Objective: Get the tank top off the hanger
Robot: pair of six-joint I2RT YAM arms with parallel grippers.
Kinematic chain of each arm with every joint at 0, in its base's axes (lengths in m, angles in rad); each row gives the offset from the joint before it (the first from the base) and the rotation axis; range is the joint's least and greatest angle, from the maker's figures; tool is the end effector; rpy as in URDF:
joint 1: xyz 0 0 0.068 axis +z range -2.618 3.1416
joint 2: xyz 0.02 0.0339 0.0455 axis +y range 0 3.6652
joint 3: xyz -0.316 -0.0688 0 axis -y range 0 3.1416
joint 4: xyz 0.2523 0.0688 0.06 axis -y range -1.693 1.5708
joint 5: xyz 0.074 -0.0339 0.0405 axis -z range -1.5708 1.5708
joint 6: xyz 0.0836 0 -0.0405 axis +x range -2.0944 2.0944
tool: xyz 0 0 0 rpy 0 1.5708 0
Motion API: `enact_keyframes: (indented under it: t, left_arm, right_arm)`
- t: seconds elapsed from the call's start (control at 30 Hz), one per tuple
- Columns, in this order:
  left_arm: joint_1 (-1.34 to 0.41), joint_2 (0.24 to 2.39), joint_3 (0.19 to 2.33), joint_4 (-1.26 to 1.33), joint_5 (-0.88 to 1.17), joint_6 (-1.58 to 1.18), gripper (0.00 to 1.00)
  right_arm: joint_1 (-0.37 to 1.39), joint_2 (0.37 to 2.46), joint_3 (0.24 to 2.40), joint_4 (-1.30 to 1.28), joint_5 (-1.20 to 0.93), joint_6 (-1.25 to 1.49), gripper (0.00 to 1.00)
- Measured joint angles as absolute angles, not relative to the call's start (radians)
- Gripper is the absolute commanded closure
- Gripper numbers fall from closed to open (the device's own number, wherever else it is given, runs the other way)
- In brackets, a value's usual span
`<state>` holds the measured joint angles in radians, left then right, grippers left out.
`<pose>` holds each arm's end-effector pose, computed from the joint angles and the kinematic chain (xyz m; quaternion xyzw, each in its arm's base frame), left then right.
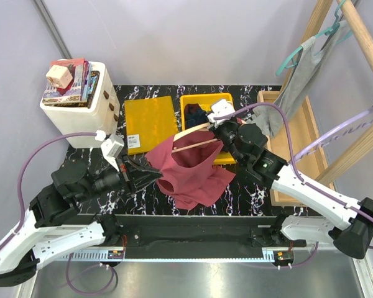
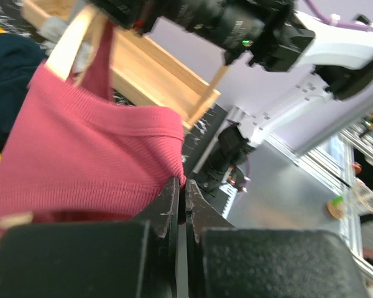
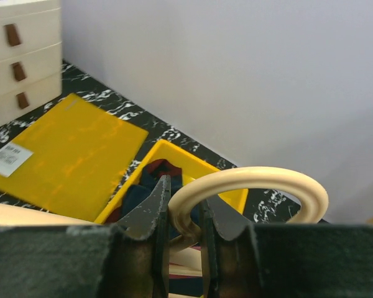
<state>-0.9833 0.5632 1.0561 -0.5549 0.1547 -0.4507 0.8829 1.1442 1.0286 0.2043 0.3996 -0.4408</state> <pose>0.0464 -0.0929 0.4447 0.2422 0.6870 -0.4911 0.4777 0.2138 0.2090 0.4451 -0.2911 0.6119 0.0278 0.7349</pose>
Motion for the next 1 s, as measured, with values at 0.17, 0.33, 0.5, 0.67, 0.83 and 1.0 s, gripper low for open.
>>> enact_keyframes:
  t: [0.17, 0.33, 0.5, 0.67, 0.83, 1.0]
  left_arm:
    - [-0.984, 0.500, 1.037, -0.595, 0.034, -0.452, 1.00]
    - [-0.984, 0.439, 1.038, -0.605, -0.089, -0.453, 1.00]
    - [-0.984, 0.430, 1.066, -0.613, -0.171, -0.437, 1.00]
    - [-0.984, 0.414, 1.070, -0.610, -0.218, -0.435, 1.00]
    - [-0.984, 0.431, 0.957, -0.545, -0.236, -0.447, 1.00]
    - [-0.984, 0.583, 0.909, -0.507, -0.267, -0.443, 1.00]
  right_arm:
    - [0.883, 1.092, 1.026, 0.229, 0.482, -0.400, 1.00]
    - [0.882, 0.952, 0.984, 0.254, 0.389, -0.348, 1.00]
    - [0.882, 0.884, 0.977, 0.263, 0.225, -0.331, 1.00]
    - [0.882, 0.917, 0.978, 0.265, 0.260, -0.249, 1.00]
    - [0.881, 0.928, 0.965, 0.295, 0.312, -0.024, 1.00]
    - [0.881, 0.892, 0.932, 0.364, 0.287, 0.210, 1.00]
